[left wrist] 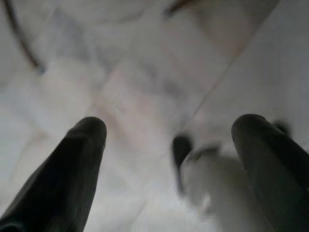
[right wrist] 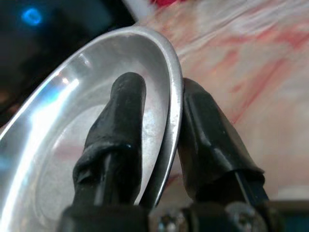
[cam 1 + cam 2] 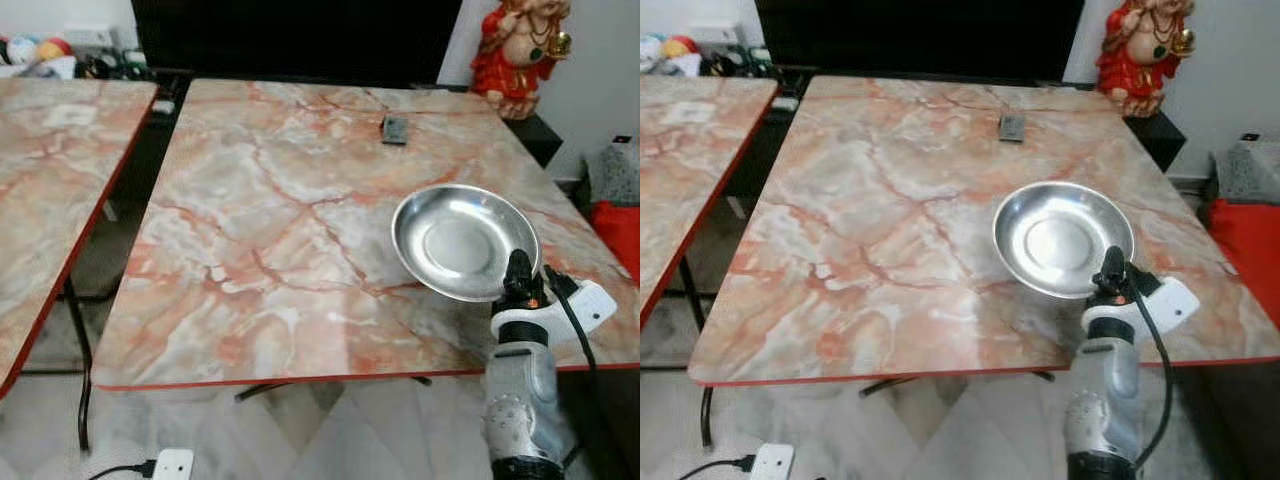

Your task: Setting the table

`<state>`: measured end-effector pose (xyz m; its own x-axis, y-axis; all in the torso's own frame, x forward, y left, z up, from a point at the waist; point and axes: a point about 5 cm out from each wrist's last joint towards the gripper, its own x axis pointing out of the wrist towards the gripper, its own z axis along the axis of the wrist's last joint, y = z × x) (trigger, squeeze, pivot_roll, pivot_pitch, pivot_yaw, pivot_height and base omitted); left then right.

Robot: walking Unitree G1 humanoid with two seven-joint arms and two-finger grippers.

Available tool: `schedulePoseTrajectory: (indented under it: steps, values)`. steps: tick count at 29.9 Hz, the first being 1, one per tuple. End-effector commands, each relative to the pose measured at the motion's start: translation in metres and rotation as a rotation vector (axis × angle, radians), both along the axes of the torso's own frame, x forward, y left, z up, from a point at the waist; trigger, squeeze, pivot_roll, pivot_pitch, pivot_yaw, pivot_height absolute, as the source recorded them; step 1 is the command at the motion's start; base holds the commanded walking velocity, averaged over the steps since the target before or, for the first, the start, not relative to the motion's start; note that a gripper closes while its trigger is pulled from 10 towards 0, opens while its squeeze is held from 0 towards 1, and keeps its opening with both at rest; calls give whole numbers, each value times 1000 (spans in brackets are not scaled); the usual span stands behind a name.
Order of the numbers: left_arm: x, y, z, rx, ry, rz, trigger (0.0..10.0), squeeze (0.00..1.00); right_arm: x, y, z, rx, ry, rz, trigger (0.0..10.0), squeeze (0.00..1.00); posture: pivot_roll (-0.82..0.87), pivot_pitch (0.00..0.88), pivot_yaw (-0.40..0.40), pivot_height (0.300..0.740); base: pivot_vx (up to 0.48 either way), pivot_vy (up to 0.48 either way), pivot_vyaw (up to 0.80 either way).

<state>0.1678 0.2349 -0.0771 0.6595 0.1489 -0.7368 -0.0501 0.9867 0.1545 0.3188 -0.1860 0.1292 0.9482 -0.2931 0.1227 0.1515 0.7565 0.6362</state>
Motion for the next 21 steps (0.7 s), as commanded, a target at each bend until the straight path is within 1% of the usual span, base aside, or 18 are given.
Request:
schedulePoseTrajectory:
  steps: [1, 5, 9, 12, 14, 21]
  values:
    - [-4, -4, -4, -15, 24, 3, 10000, 0, -2, -16, 2, -24, 8, -67, 10000, 0, 33, 117, -64, 740, 0, 0, 0]
    - [-5, -4, -4, -14, 27, 2, 10000, 0, -5, -20, -1, -32, 34, -91, 10000, 0, 30, 119, -65, 740, 0, 0, 0]
    - [-5, -5, -4, -15, 29, 1, 10000, 0, -9, -22, -6, 5, 66, -104, 10000, 0, 29, 119, -65, 740, 0, 0, 0]
    - [-5, -5, -4, -15, 30, 0, 10000, 0, -9, -21, -9, 12, 83, -90, 10000, 0, 24, 121, -66, 740, 0, 0, 0]
    - [-6, -5, -5, -14, 33, -1, 10000, 0, -11, -16, -13, 11, 99, -53, 10000, 0, 23, 122, -66, 740, 0, 0, 0]
    - [-6, -5, -5, -14, 35, -3, 10000, 0, -12, -13, -23, 25, 150, -37, 10000, 0, 21, 123, -65, 740, 0, 0, 0]
